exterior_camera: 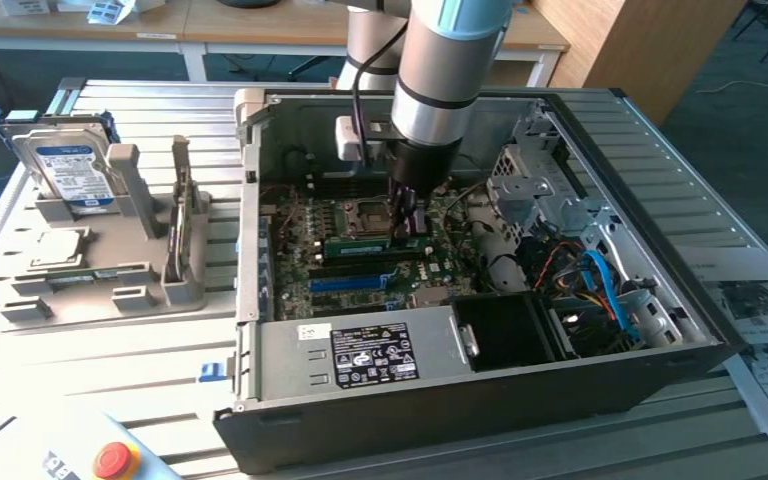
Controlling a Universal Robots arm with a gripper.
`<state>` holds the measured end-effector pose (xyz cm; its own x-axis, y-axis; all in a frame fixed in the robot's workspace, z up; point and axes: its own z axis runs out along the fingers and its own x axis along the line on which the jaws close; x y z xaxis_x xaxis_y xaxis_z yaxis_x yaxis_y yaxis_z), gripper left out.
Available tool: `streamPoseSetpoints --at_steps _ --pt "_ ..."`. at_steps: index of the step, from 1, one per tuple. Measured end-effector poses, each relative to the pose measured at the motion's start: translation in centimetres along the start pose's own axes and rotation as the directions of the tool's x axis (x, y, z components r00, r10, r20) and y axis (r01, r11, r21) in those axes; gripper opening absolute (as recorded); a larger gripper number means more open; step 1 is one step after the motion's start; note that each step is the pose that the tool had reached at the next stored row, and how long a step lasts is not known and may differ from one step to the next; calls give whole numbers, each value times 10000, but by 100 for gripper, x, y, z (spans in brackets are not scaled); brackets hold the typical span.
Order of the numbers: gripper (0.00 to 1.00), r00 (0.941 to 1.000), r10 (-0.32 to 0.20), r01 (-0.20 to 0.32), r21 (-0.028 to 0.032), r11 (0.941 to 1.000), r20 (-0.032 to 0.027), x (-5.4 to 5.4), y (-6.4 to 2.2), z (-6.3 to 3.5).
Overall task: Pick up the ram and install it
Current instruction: 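Insert the ram into the slot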
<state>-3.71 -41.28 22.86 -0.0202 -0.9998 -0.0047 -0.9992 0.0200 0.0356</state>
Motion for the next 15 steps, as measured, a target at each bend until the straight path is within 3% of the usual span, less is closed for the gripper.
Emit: streamPoseSetpoints --at_steps 15 --pt "12 10000 -35 35 1 10000 -3 -6 1 14"
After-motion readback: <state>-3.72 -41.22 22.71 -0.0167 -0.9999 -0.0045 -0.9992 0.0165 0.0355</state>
